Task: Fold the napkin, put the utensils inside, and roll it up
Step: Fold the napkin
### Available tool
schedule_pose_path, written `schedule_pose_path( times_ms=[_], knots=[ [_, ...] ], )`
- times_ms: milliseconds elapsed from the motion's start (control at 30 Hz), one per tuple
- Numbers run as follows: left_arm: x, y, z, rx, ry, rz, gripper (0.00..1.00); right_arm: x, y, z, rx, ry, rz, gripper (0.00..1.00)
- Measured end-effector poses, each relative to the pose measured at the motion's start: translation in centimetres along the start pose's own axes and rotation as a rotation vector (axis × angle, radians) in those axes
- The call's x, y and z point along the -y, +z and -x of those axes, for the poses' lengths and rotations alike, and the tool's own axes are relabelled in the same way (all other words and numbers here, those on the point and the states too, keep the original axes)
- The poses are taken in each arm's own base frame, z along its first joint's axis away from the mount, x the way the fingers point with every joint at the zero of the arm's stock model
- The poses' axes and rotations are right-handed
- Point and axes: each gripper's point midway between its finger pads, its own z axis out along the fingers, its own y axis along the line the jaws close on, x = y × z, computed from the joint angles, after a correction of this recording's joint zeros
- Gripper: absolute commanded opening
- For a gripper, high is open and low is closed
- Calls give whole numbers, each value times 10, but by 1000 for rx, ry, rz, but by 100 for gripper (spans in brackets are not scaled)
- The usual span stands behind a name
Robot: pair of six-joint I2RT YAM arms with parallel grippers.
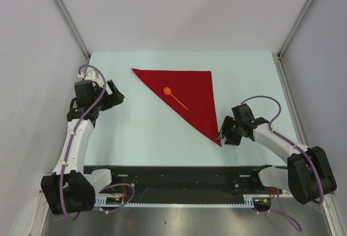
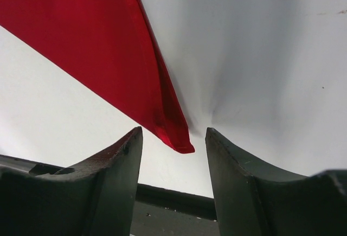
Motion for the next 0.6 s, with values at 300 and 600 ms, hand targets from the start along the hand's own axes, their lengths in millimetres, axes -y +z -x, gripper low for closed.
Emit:
schedule_pose_path(
  times_ms=[300,600],
  knots=[
    [0,0,0,0,0,0,92,13,6,-11,-24,0,-45,52],
    [0,0,0,0,0,-1,92,7,10,-12,-28,-24,-49,49]
  ],
)
